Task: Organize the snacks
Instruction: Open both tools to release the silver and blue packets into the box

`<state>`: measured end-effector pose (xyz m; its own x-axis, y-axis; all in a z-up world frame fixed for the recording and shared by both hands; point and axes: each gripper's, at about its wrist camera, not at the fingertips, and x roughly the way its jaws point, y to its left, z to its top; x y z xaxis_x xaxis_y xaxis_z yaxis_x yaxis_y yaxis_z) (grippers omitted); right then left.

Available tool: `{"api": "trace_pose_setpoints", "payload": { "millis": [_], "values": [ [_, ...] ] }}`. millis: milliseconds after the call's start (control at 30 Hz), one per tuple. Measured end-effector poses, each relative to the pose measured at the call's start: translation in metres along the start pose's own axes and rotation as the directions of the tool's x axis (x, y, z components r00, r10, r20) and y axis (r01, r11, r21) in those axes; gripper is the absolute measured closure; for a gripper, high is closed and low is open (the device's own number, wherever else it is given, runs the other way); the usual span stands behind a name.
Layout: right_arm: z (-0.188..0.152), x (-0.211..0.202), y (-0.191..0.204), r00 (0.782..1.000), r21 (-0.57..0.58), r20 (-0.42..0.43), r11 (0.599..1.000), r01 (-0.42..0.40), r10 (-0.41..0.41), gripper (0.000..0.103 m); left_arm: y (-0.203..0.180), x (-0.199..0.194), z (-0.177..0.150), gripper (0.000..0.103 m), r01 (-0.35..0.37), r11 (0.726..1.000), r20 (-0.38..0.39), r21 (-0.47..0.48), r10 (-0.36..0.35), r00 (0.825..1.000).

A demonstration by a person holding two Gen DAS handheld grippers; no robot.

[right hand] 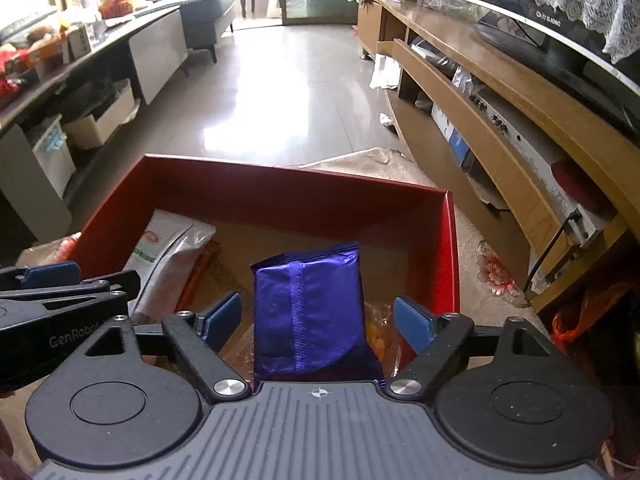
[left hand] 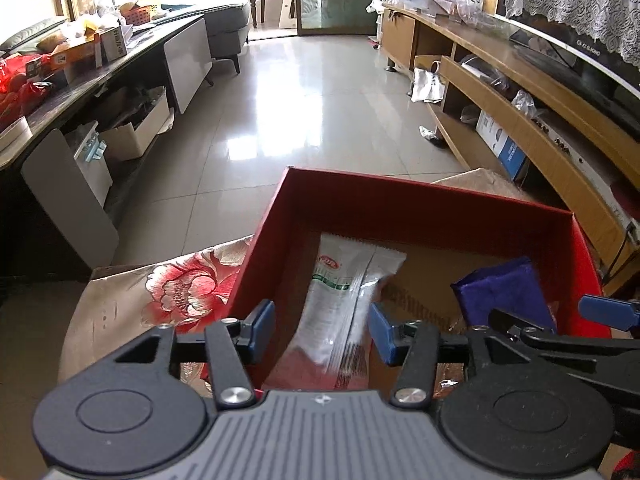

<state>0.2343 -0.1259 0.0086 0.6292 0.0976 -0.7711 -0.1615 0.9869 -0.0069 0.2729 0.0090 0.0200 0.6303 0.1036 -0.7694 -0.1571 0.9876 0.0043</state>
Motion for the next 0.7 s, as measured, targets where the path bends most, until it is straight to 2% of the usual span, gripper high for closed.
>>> {"api": "trace_pose_setpoints", "payload": {
  "millis": [433,700],
  "values": [
    [-0.006,-0.02,-0.003,0.999,0.017,0.034,1.0,-0.012,0.011,0.015,0.004,-0.022,-0.003,0.048,0.04,0.999,0.022,-0.016,-0.04,0.999],
    [-0.022,-0.037,-0.001,0.999,0.008,0.032,1.0,-0.004,0.004,0.014,0.01,-0.043,-0.023,0.047,0.065,0.998,0.009,-0.019,-0.065,0.998]
  ]
}}
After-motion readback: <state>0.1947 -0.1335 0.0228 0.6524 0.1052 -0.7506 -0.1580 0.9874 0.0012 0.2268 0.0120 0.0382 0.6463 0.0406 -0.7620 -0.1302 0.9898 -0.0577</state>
